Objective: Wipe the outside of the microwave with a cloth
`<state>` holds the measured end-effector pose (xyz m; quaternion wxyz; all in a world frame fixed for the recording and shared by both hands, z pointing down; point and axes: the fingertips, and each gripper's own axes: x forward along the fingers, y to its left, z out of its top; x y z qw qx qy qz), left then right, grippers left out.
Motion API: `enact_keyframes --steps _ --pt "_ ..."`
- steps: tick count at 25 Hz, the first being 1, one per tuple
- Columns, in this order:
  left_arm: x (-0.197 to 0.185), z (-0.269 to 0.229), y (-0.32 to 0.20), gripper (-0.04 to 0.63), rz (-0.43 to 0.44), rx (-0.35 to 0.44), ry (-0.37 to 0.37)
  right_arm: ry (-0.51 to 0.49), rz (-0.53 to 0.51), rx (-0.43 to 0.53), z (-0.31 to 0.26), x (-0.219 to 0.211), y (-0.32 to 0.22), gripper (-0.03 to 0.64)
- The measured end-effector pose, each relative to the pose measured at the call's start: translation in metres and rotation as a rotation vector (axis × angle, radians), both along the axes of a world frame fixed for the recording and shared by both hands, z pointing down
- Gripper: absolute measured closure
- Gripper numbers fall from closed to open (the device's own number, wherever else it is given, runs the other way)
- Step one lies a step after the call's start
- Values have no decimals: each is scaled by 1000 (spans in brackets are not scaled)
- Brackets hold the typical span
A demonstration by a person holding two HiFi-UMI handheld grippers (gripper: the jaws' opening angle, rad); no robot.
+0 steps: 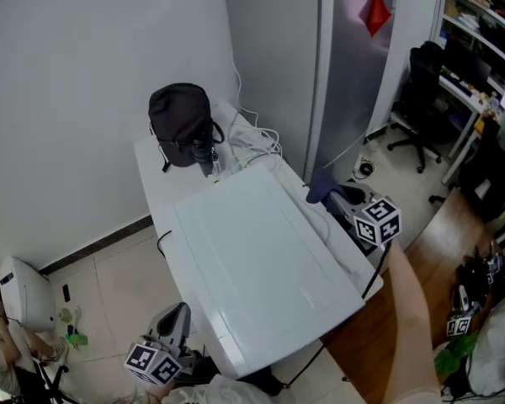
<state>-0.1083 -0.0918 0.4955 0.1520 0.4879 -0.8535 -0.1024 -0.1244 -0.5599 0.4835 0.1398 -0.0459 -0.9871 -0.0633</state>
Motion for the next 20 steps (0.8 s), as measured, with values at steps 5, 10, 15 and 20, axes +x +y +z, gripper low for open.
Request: enact_keyframes --steps 5,10,15,20 --pt "-11 1 26 609 -85 -30 -8 130 -102 -18 51 -62 23 543" --pt "-17 3 28 609 -90 -31 -7 213 -145 -84 86 -29 39 543" --pt "-14 9 5 609 -16 -13 10 257 -128 -179 100 63 52 543" --pt "-5 12 -27 609 81 3 24 292 -71 -220 108 151 70 543"
